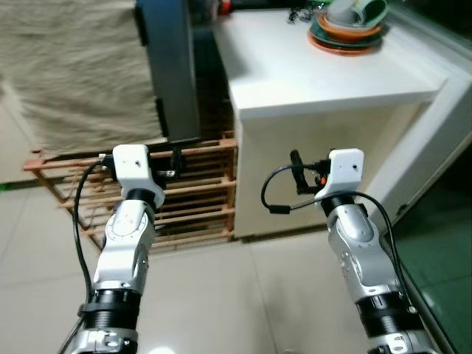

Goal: Restocking fridge

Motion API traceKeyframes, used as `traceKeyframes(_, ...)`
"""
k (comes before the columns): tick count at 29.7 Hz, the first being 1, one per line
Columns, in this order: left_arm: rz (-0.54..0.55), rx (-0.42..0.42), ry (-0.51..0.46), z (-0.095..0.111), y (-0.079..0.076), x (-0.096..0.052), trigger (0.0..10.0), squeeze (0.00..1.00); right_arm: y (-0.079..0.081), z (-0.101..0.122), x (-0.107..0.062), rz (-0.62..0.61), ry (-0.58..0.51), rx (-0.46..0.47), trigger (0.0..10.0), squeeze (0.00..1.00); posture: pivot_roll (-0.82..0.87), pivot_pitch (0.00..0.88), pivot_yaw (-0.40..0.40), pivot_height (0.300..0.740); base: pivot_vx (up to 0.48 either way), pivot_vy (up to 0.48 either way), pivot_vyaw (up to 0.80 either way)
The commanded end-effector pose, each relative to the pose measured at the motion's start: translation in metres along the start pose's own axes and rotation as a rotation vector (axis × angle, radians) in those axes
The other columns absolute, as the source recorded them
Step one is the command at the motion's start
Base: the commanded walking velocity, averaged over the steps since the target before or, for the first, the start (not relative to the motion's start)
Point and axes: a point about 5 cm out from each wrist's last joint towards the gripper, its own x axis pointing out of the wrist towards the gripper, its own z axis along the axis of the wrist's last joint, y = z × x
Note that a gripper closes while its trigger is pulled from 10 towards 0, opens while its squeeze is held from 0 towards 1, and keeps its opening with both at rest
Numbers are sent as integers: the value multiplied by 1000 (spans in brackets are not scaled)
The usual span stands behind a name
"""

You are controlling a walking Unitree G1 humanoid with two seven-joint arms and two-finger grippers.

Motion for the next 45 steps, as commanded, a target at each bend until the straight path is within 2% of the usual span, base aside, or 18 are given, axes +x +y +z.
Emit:
traceKeyframes(1,53,8,24,-4,16,-2,10000,0,9,2,3,25,-13,24,10000,0,-52,0,-4,740,0,480,0)
traceKeyframes(10,64,-18,49,-9,15,0,10000,0,6,-2,2,18,-3,37,10000,0,-63,0,-2,740,0,480,0)
traceKeyframes(17,55,-6,56,-9,13,4,10000,0,4,-2,1,12,-8,31,10000,0,-77,0,5,740,0,480,0)
traceKeyframes(20,74,44,80,-13,11,6,10000,0,4,-3,-1,14,-8,24,10000,0,-83,0,7,740,0,0,0)
traceKeyframes(25,52,20,48,-10,10,4,10000,0,8,-3,-2,32,-8,17,10000,0,-85,0,9,740,0,0,0)
traceKeyframes(34,69,36,56,-11,17,5,10000,0,19,-4,2,69,-11,19,10000,0,-64,0,11,740,392,276,0)
traceKeyframes(39,59,46,47,-7,17,7,10000,0,29,-3,3,101,-21,22,10000,0,-45,0,7,740,394,273,0)
traceKeyframes(45,60,45,42,-6,16,6,10000,0,32,-4,3,119,-15,21,10000,0,-36,0,-8,740,423,80,0)
